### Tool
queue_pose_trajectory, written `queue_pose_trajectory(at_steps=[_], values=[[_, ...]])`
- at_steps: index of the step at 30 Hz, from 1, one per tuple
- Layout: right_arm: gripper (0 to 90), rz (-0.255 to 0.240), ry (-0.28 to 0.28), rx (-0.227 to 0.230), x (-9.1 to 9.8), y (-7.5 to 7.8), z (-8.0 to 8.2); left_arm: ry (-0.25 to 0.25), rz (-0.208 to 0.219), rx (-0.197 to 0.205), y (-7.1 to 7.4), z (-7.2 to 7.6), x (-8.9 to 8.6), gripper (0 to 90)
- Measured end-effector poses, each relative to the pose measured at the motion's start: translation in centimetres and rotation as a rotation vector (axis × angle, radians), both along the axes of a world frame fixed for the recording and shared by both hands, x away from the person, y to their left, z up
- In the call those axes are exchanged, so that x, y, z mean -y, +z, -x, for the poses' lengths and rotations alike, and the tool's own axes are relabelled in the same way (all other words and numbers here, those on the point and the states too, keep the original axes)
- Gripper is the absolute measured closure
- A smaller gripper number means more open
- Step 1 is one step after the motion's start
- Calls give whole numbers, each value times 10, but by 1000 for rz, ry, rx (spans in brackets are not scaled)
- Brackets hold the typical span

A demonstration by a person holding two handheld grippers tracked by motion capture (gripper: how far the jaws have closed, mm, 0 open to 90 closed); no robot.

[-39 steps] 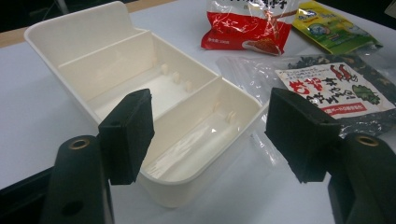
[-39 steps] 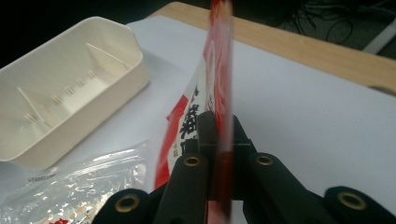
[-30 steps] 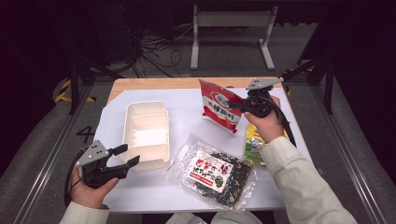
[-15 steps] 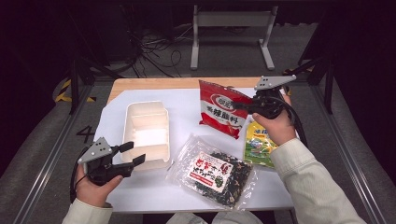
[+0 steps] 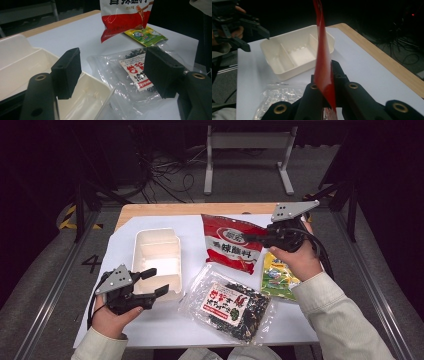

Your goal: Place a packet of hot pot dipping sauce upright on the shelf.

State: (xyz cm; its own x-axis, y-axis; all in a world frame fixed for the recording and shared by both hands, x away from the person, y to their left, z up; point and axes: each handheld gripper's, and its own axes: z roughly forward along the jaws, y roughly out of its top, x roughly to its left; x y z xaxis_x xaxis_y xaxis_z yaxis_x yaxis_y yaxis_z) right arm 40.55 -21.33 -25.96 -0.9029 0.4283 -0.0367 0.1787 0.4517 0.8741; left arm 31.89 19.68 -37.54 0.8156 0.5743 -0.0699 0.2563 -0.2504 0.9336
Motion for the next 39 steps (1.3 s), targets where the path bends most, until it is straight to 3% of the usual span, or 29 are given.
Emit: queue_pose_trajectory(at_steps=[7,20,28,33,36,39], values=[[886,0,81,17,-16,7,14,-47,-9,-35,-1,-5,11,273],[886,-3,203,24,-42,13,34,-103,-26,-6,0,-13,32,207],[886,-20,261,14,-48,16,39,-163,28,-38,2,-22,40,198],[885,-30,307,9,-54,17,44,-249,39,-52,0,-23,51,271],[885,-34,314,10,-56,16,45,-295,47,-42,0,-22,55,335],[885,-39,314,14,-58,15,45,-303,33,-33,3,-20,56,472]])
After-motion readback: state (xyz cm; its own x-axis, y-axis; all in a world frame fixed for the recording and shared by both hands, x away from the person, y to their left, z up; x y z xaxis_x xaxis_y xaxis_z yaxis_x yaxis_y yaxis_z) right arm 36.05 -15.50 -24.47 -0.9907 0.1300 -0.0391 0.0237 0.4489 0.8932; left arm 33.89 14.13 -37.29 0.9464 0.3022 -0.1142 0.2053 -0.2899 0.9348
